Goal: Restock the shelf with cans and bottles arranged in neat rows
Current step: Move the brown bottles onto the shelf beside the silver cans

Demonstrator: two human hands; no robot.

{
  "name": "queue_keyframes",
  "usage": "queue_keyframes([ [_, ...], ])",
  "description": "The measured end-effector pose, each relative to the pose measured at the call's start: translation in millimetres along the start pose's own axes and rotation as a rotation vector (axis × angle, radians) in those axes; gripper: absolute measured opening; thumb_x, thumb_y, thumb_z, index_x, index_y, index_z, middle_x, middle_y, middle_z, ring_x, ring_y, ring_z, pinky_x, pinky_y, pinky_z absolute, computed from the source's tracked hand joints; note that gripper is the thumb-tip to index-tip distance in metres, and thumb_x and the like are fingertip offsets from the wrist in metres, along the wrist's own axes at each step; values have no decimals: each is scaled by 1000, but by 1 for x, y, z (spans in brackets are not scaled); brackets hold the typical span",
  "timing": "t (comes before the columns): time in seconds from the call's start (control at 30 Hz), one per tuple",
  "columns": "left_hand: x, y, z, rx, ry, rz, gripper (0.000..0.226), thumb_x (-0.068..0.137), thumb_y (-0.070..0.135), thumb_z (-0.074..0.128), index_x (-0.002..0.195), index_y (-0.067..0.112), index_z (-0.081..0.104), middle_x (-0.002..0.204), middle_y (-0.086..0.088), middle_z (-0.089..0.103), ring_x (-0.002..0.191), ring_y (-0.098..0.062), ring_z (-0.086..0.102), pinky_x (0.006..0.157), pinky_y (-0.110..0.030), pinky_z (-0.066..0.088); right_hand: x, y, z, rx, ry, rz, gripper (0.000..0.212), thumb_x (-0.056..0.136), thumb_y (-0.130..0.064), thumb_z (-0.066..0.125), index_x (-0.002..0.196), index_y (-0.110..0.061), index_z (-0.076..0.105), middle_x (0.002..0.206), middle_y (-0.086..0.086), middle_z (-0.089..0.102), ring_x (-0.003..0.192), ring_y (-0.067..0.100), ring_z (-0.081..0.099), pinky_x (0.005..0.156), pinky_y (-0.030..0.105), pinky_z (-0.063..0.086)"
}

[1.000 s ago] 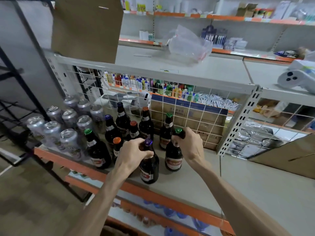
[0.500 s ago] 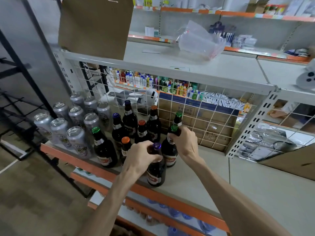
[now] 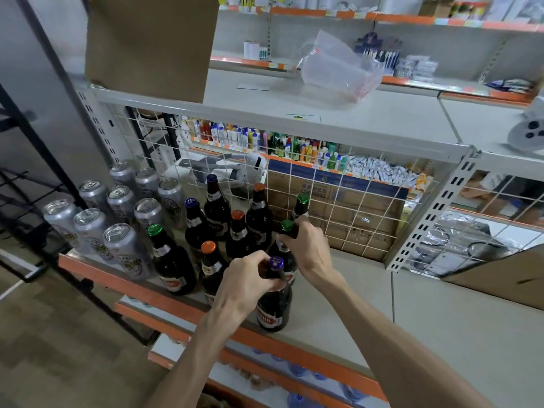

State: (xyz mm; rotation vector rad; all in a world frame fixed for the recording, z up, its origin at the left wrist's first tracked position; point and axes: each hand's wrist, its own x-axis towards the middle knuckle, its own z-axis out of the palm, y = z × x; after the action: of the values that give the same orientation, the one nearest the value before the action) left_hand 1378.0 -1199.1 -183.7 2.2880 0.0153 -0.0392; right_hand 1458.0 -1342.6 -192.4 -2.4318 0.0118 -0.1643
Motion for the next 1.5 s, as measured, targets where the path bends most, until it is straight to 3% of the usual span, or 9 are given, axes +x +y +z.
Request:
queue_keyframes([
  [0.17, -3, -4, -1, 33, -13, 21, 27, 69, 32, 88, 86, 30, 67, 79, 12, 72, 77, -3, 68, 71, -33, 57, -4, 0, -5, -9, -14, -15, 68, 85, -38, 73, 135, 0, 45, 100, 10, 73, 89, 32, 68, 72, 41, 56],
  [0.37, -4, -7, -8, 21, 2, 0, 27, 69, 24, 89, 87, 27, 69, 79, 11, 72, 77, 2, 66, 60, -8, 44, -8, 4, -19, 4, -55, -41, 48, 81, -34, 77, 115, -11, 52, 108, 12, 71, 95, 35, 67, 76, 44, 56],
  [0.57, 1, -7, -12, 32, 2, -28, 29, 66, 28, 91, 81, 33, 67, 77, 13, 71, 77, 0, 66, 63, -16, 46, -8, 7, -29, 32, -50, -37, 47, 84, -30, 76, 119, -8, 53, 114, 13, 70, 102, 35, 65, 72, 36, 47],
  [0.77, -2, -5, -12, 64, -20, -15, 33, 70, 30, 90, 93, 28, 67, 84, 13, 70, 80, -2, 65, 61, -11, 44, -11, 5, -19, 58, -79, -60, 46, 82, -27, 77, 116, -9, 53, 110, 13, 70, 98, 36, 66, 78, 45, 55],
  [1.03, -2, 32, -17, 148, -44, 83, 49, 75, 29, 86, 120, 26, 67, 109, 8, 69, 83, -2, 66, 63, -1, 45, -14, 16, -24, 96, -49, -73, 33, 86, -25, 72, 109, -7, 57, 104, 13, 71, 94, 34, 66, 73, 38, 52],
  [1.1, -1, 54, -9, 258, -29, 176, 52, 83, 35, 79, 131, 27, 61, 122, 7, 67, 98, -12, 68, 78, -11, 50, -17, 25, -30, 94, -60, -66, 27, 88, -27, 67, 105, -10, 57, 101, 14, 71, 92, 36, 65, 69, 37, 49],
  [1.17, 1, 79, 8, 364, 8, 270, 46, 91, 32, 70, 135, 24, 58, 129, 4, 65, 115, -19, 63, 93, -29, 50, -23, 41, -41, 74, -45, -99, 24, 88, -28, 62, 104, -11, 57, 99, 14, 72, 91, 37, 65, 69, 40, 51],
  [1.33, 13, 132, 78, 378, -3, 408, 32, 98, 31, 58, 130, 25, 58, 126, 7, 63, 116, -21, 63, 92, -35, 51, -37, 102, -87, -46, 93, -114, 16, 91, -18, 55, 105, -17, 46, 97, 15, 70, 84, 37, 65, 65, 38, 46],
  [1.5, 24, 193, 177, 348, -157, 518, 41, 93, 28, 66, 133, 22, 55, 128, 0, 63, 118, -25, 62, 95, -39, 49, -61, 191, -166, -84, 233, 92, 19, 94, -20, 58, 111, -11, 58, 107, 13, 67, 98, 33, 63, 77, 38, 47],
])
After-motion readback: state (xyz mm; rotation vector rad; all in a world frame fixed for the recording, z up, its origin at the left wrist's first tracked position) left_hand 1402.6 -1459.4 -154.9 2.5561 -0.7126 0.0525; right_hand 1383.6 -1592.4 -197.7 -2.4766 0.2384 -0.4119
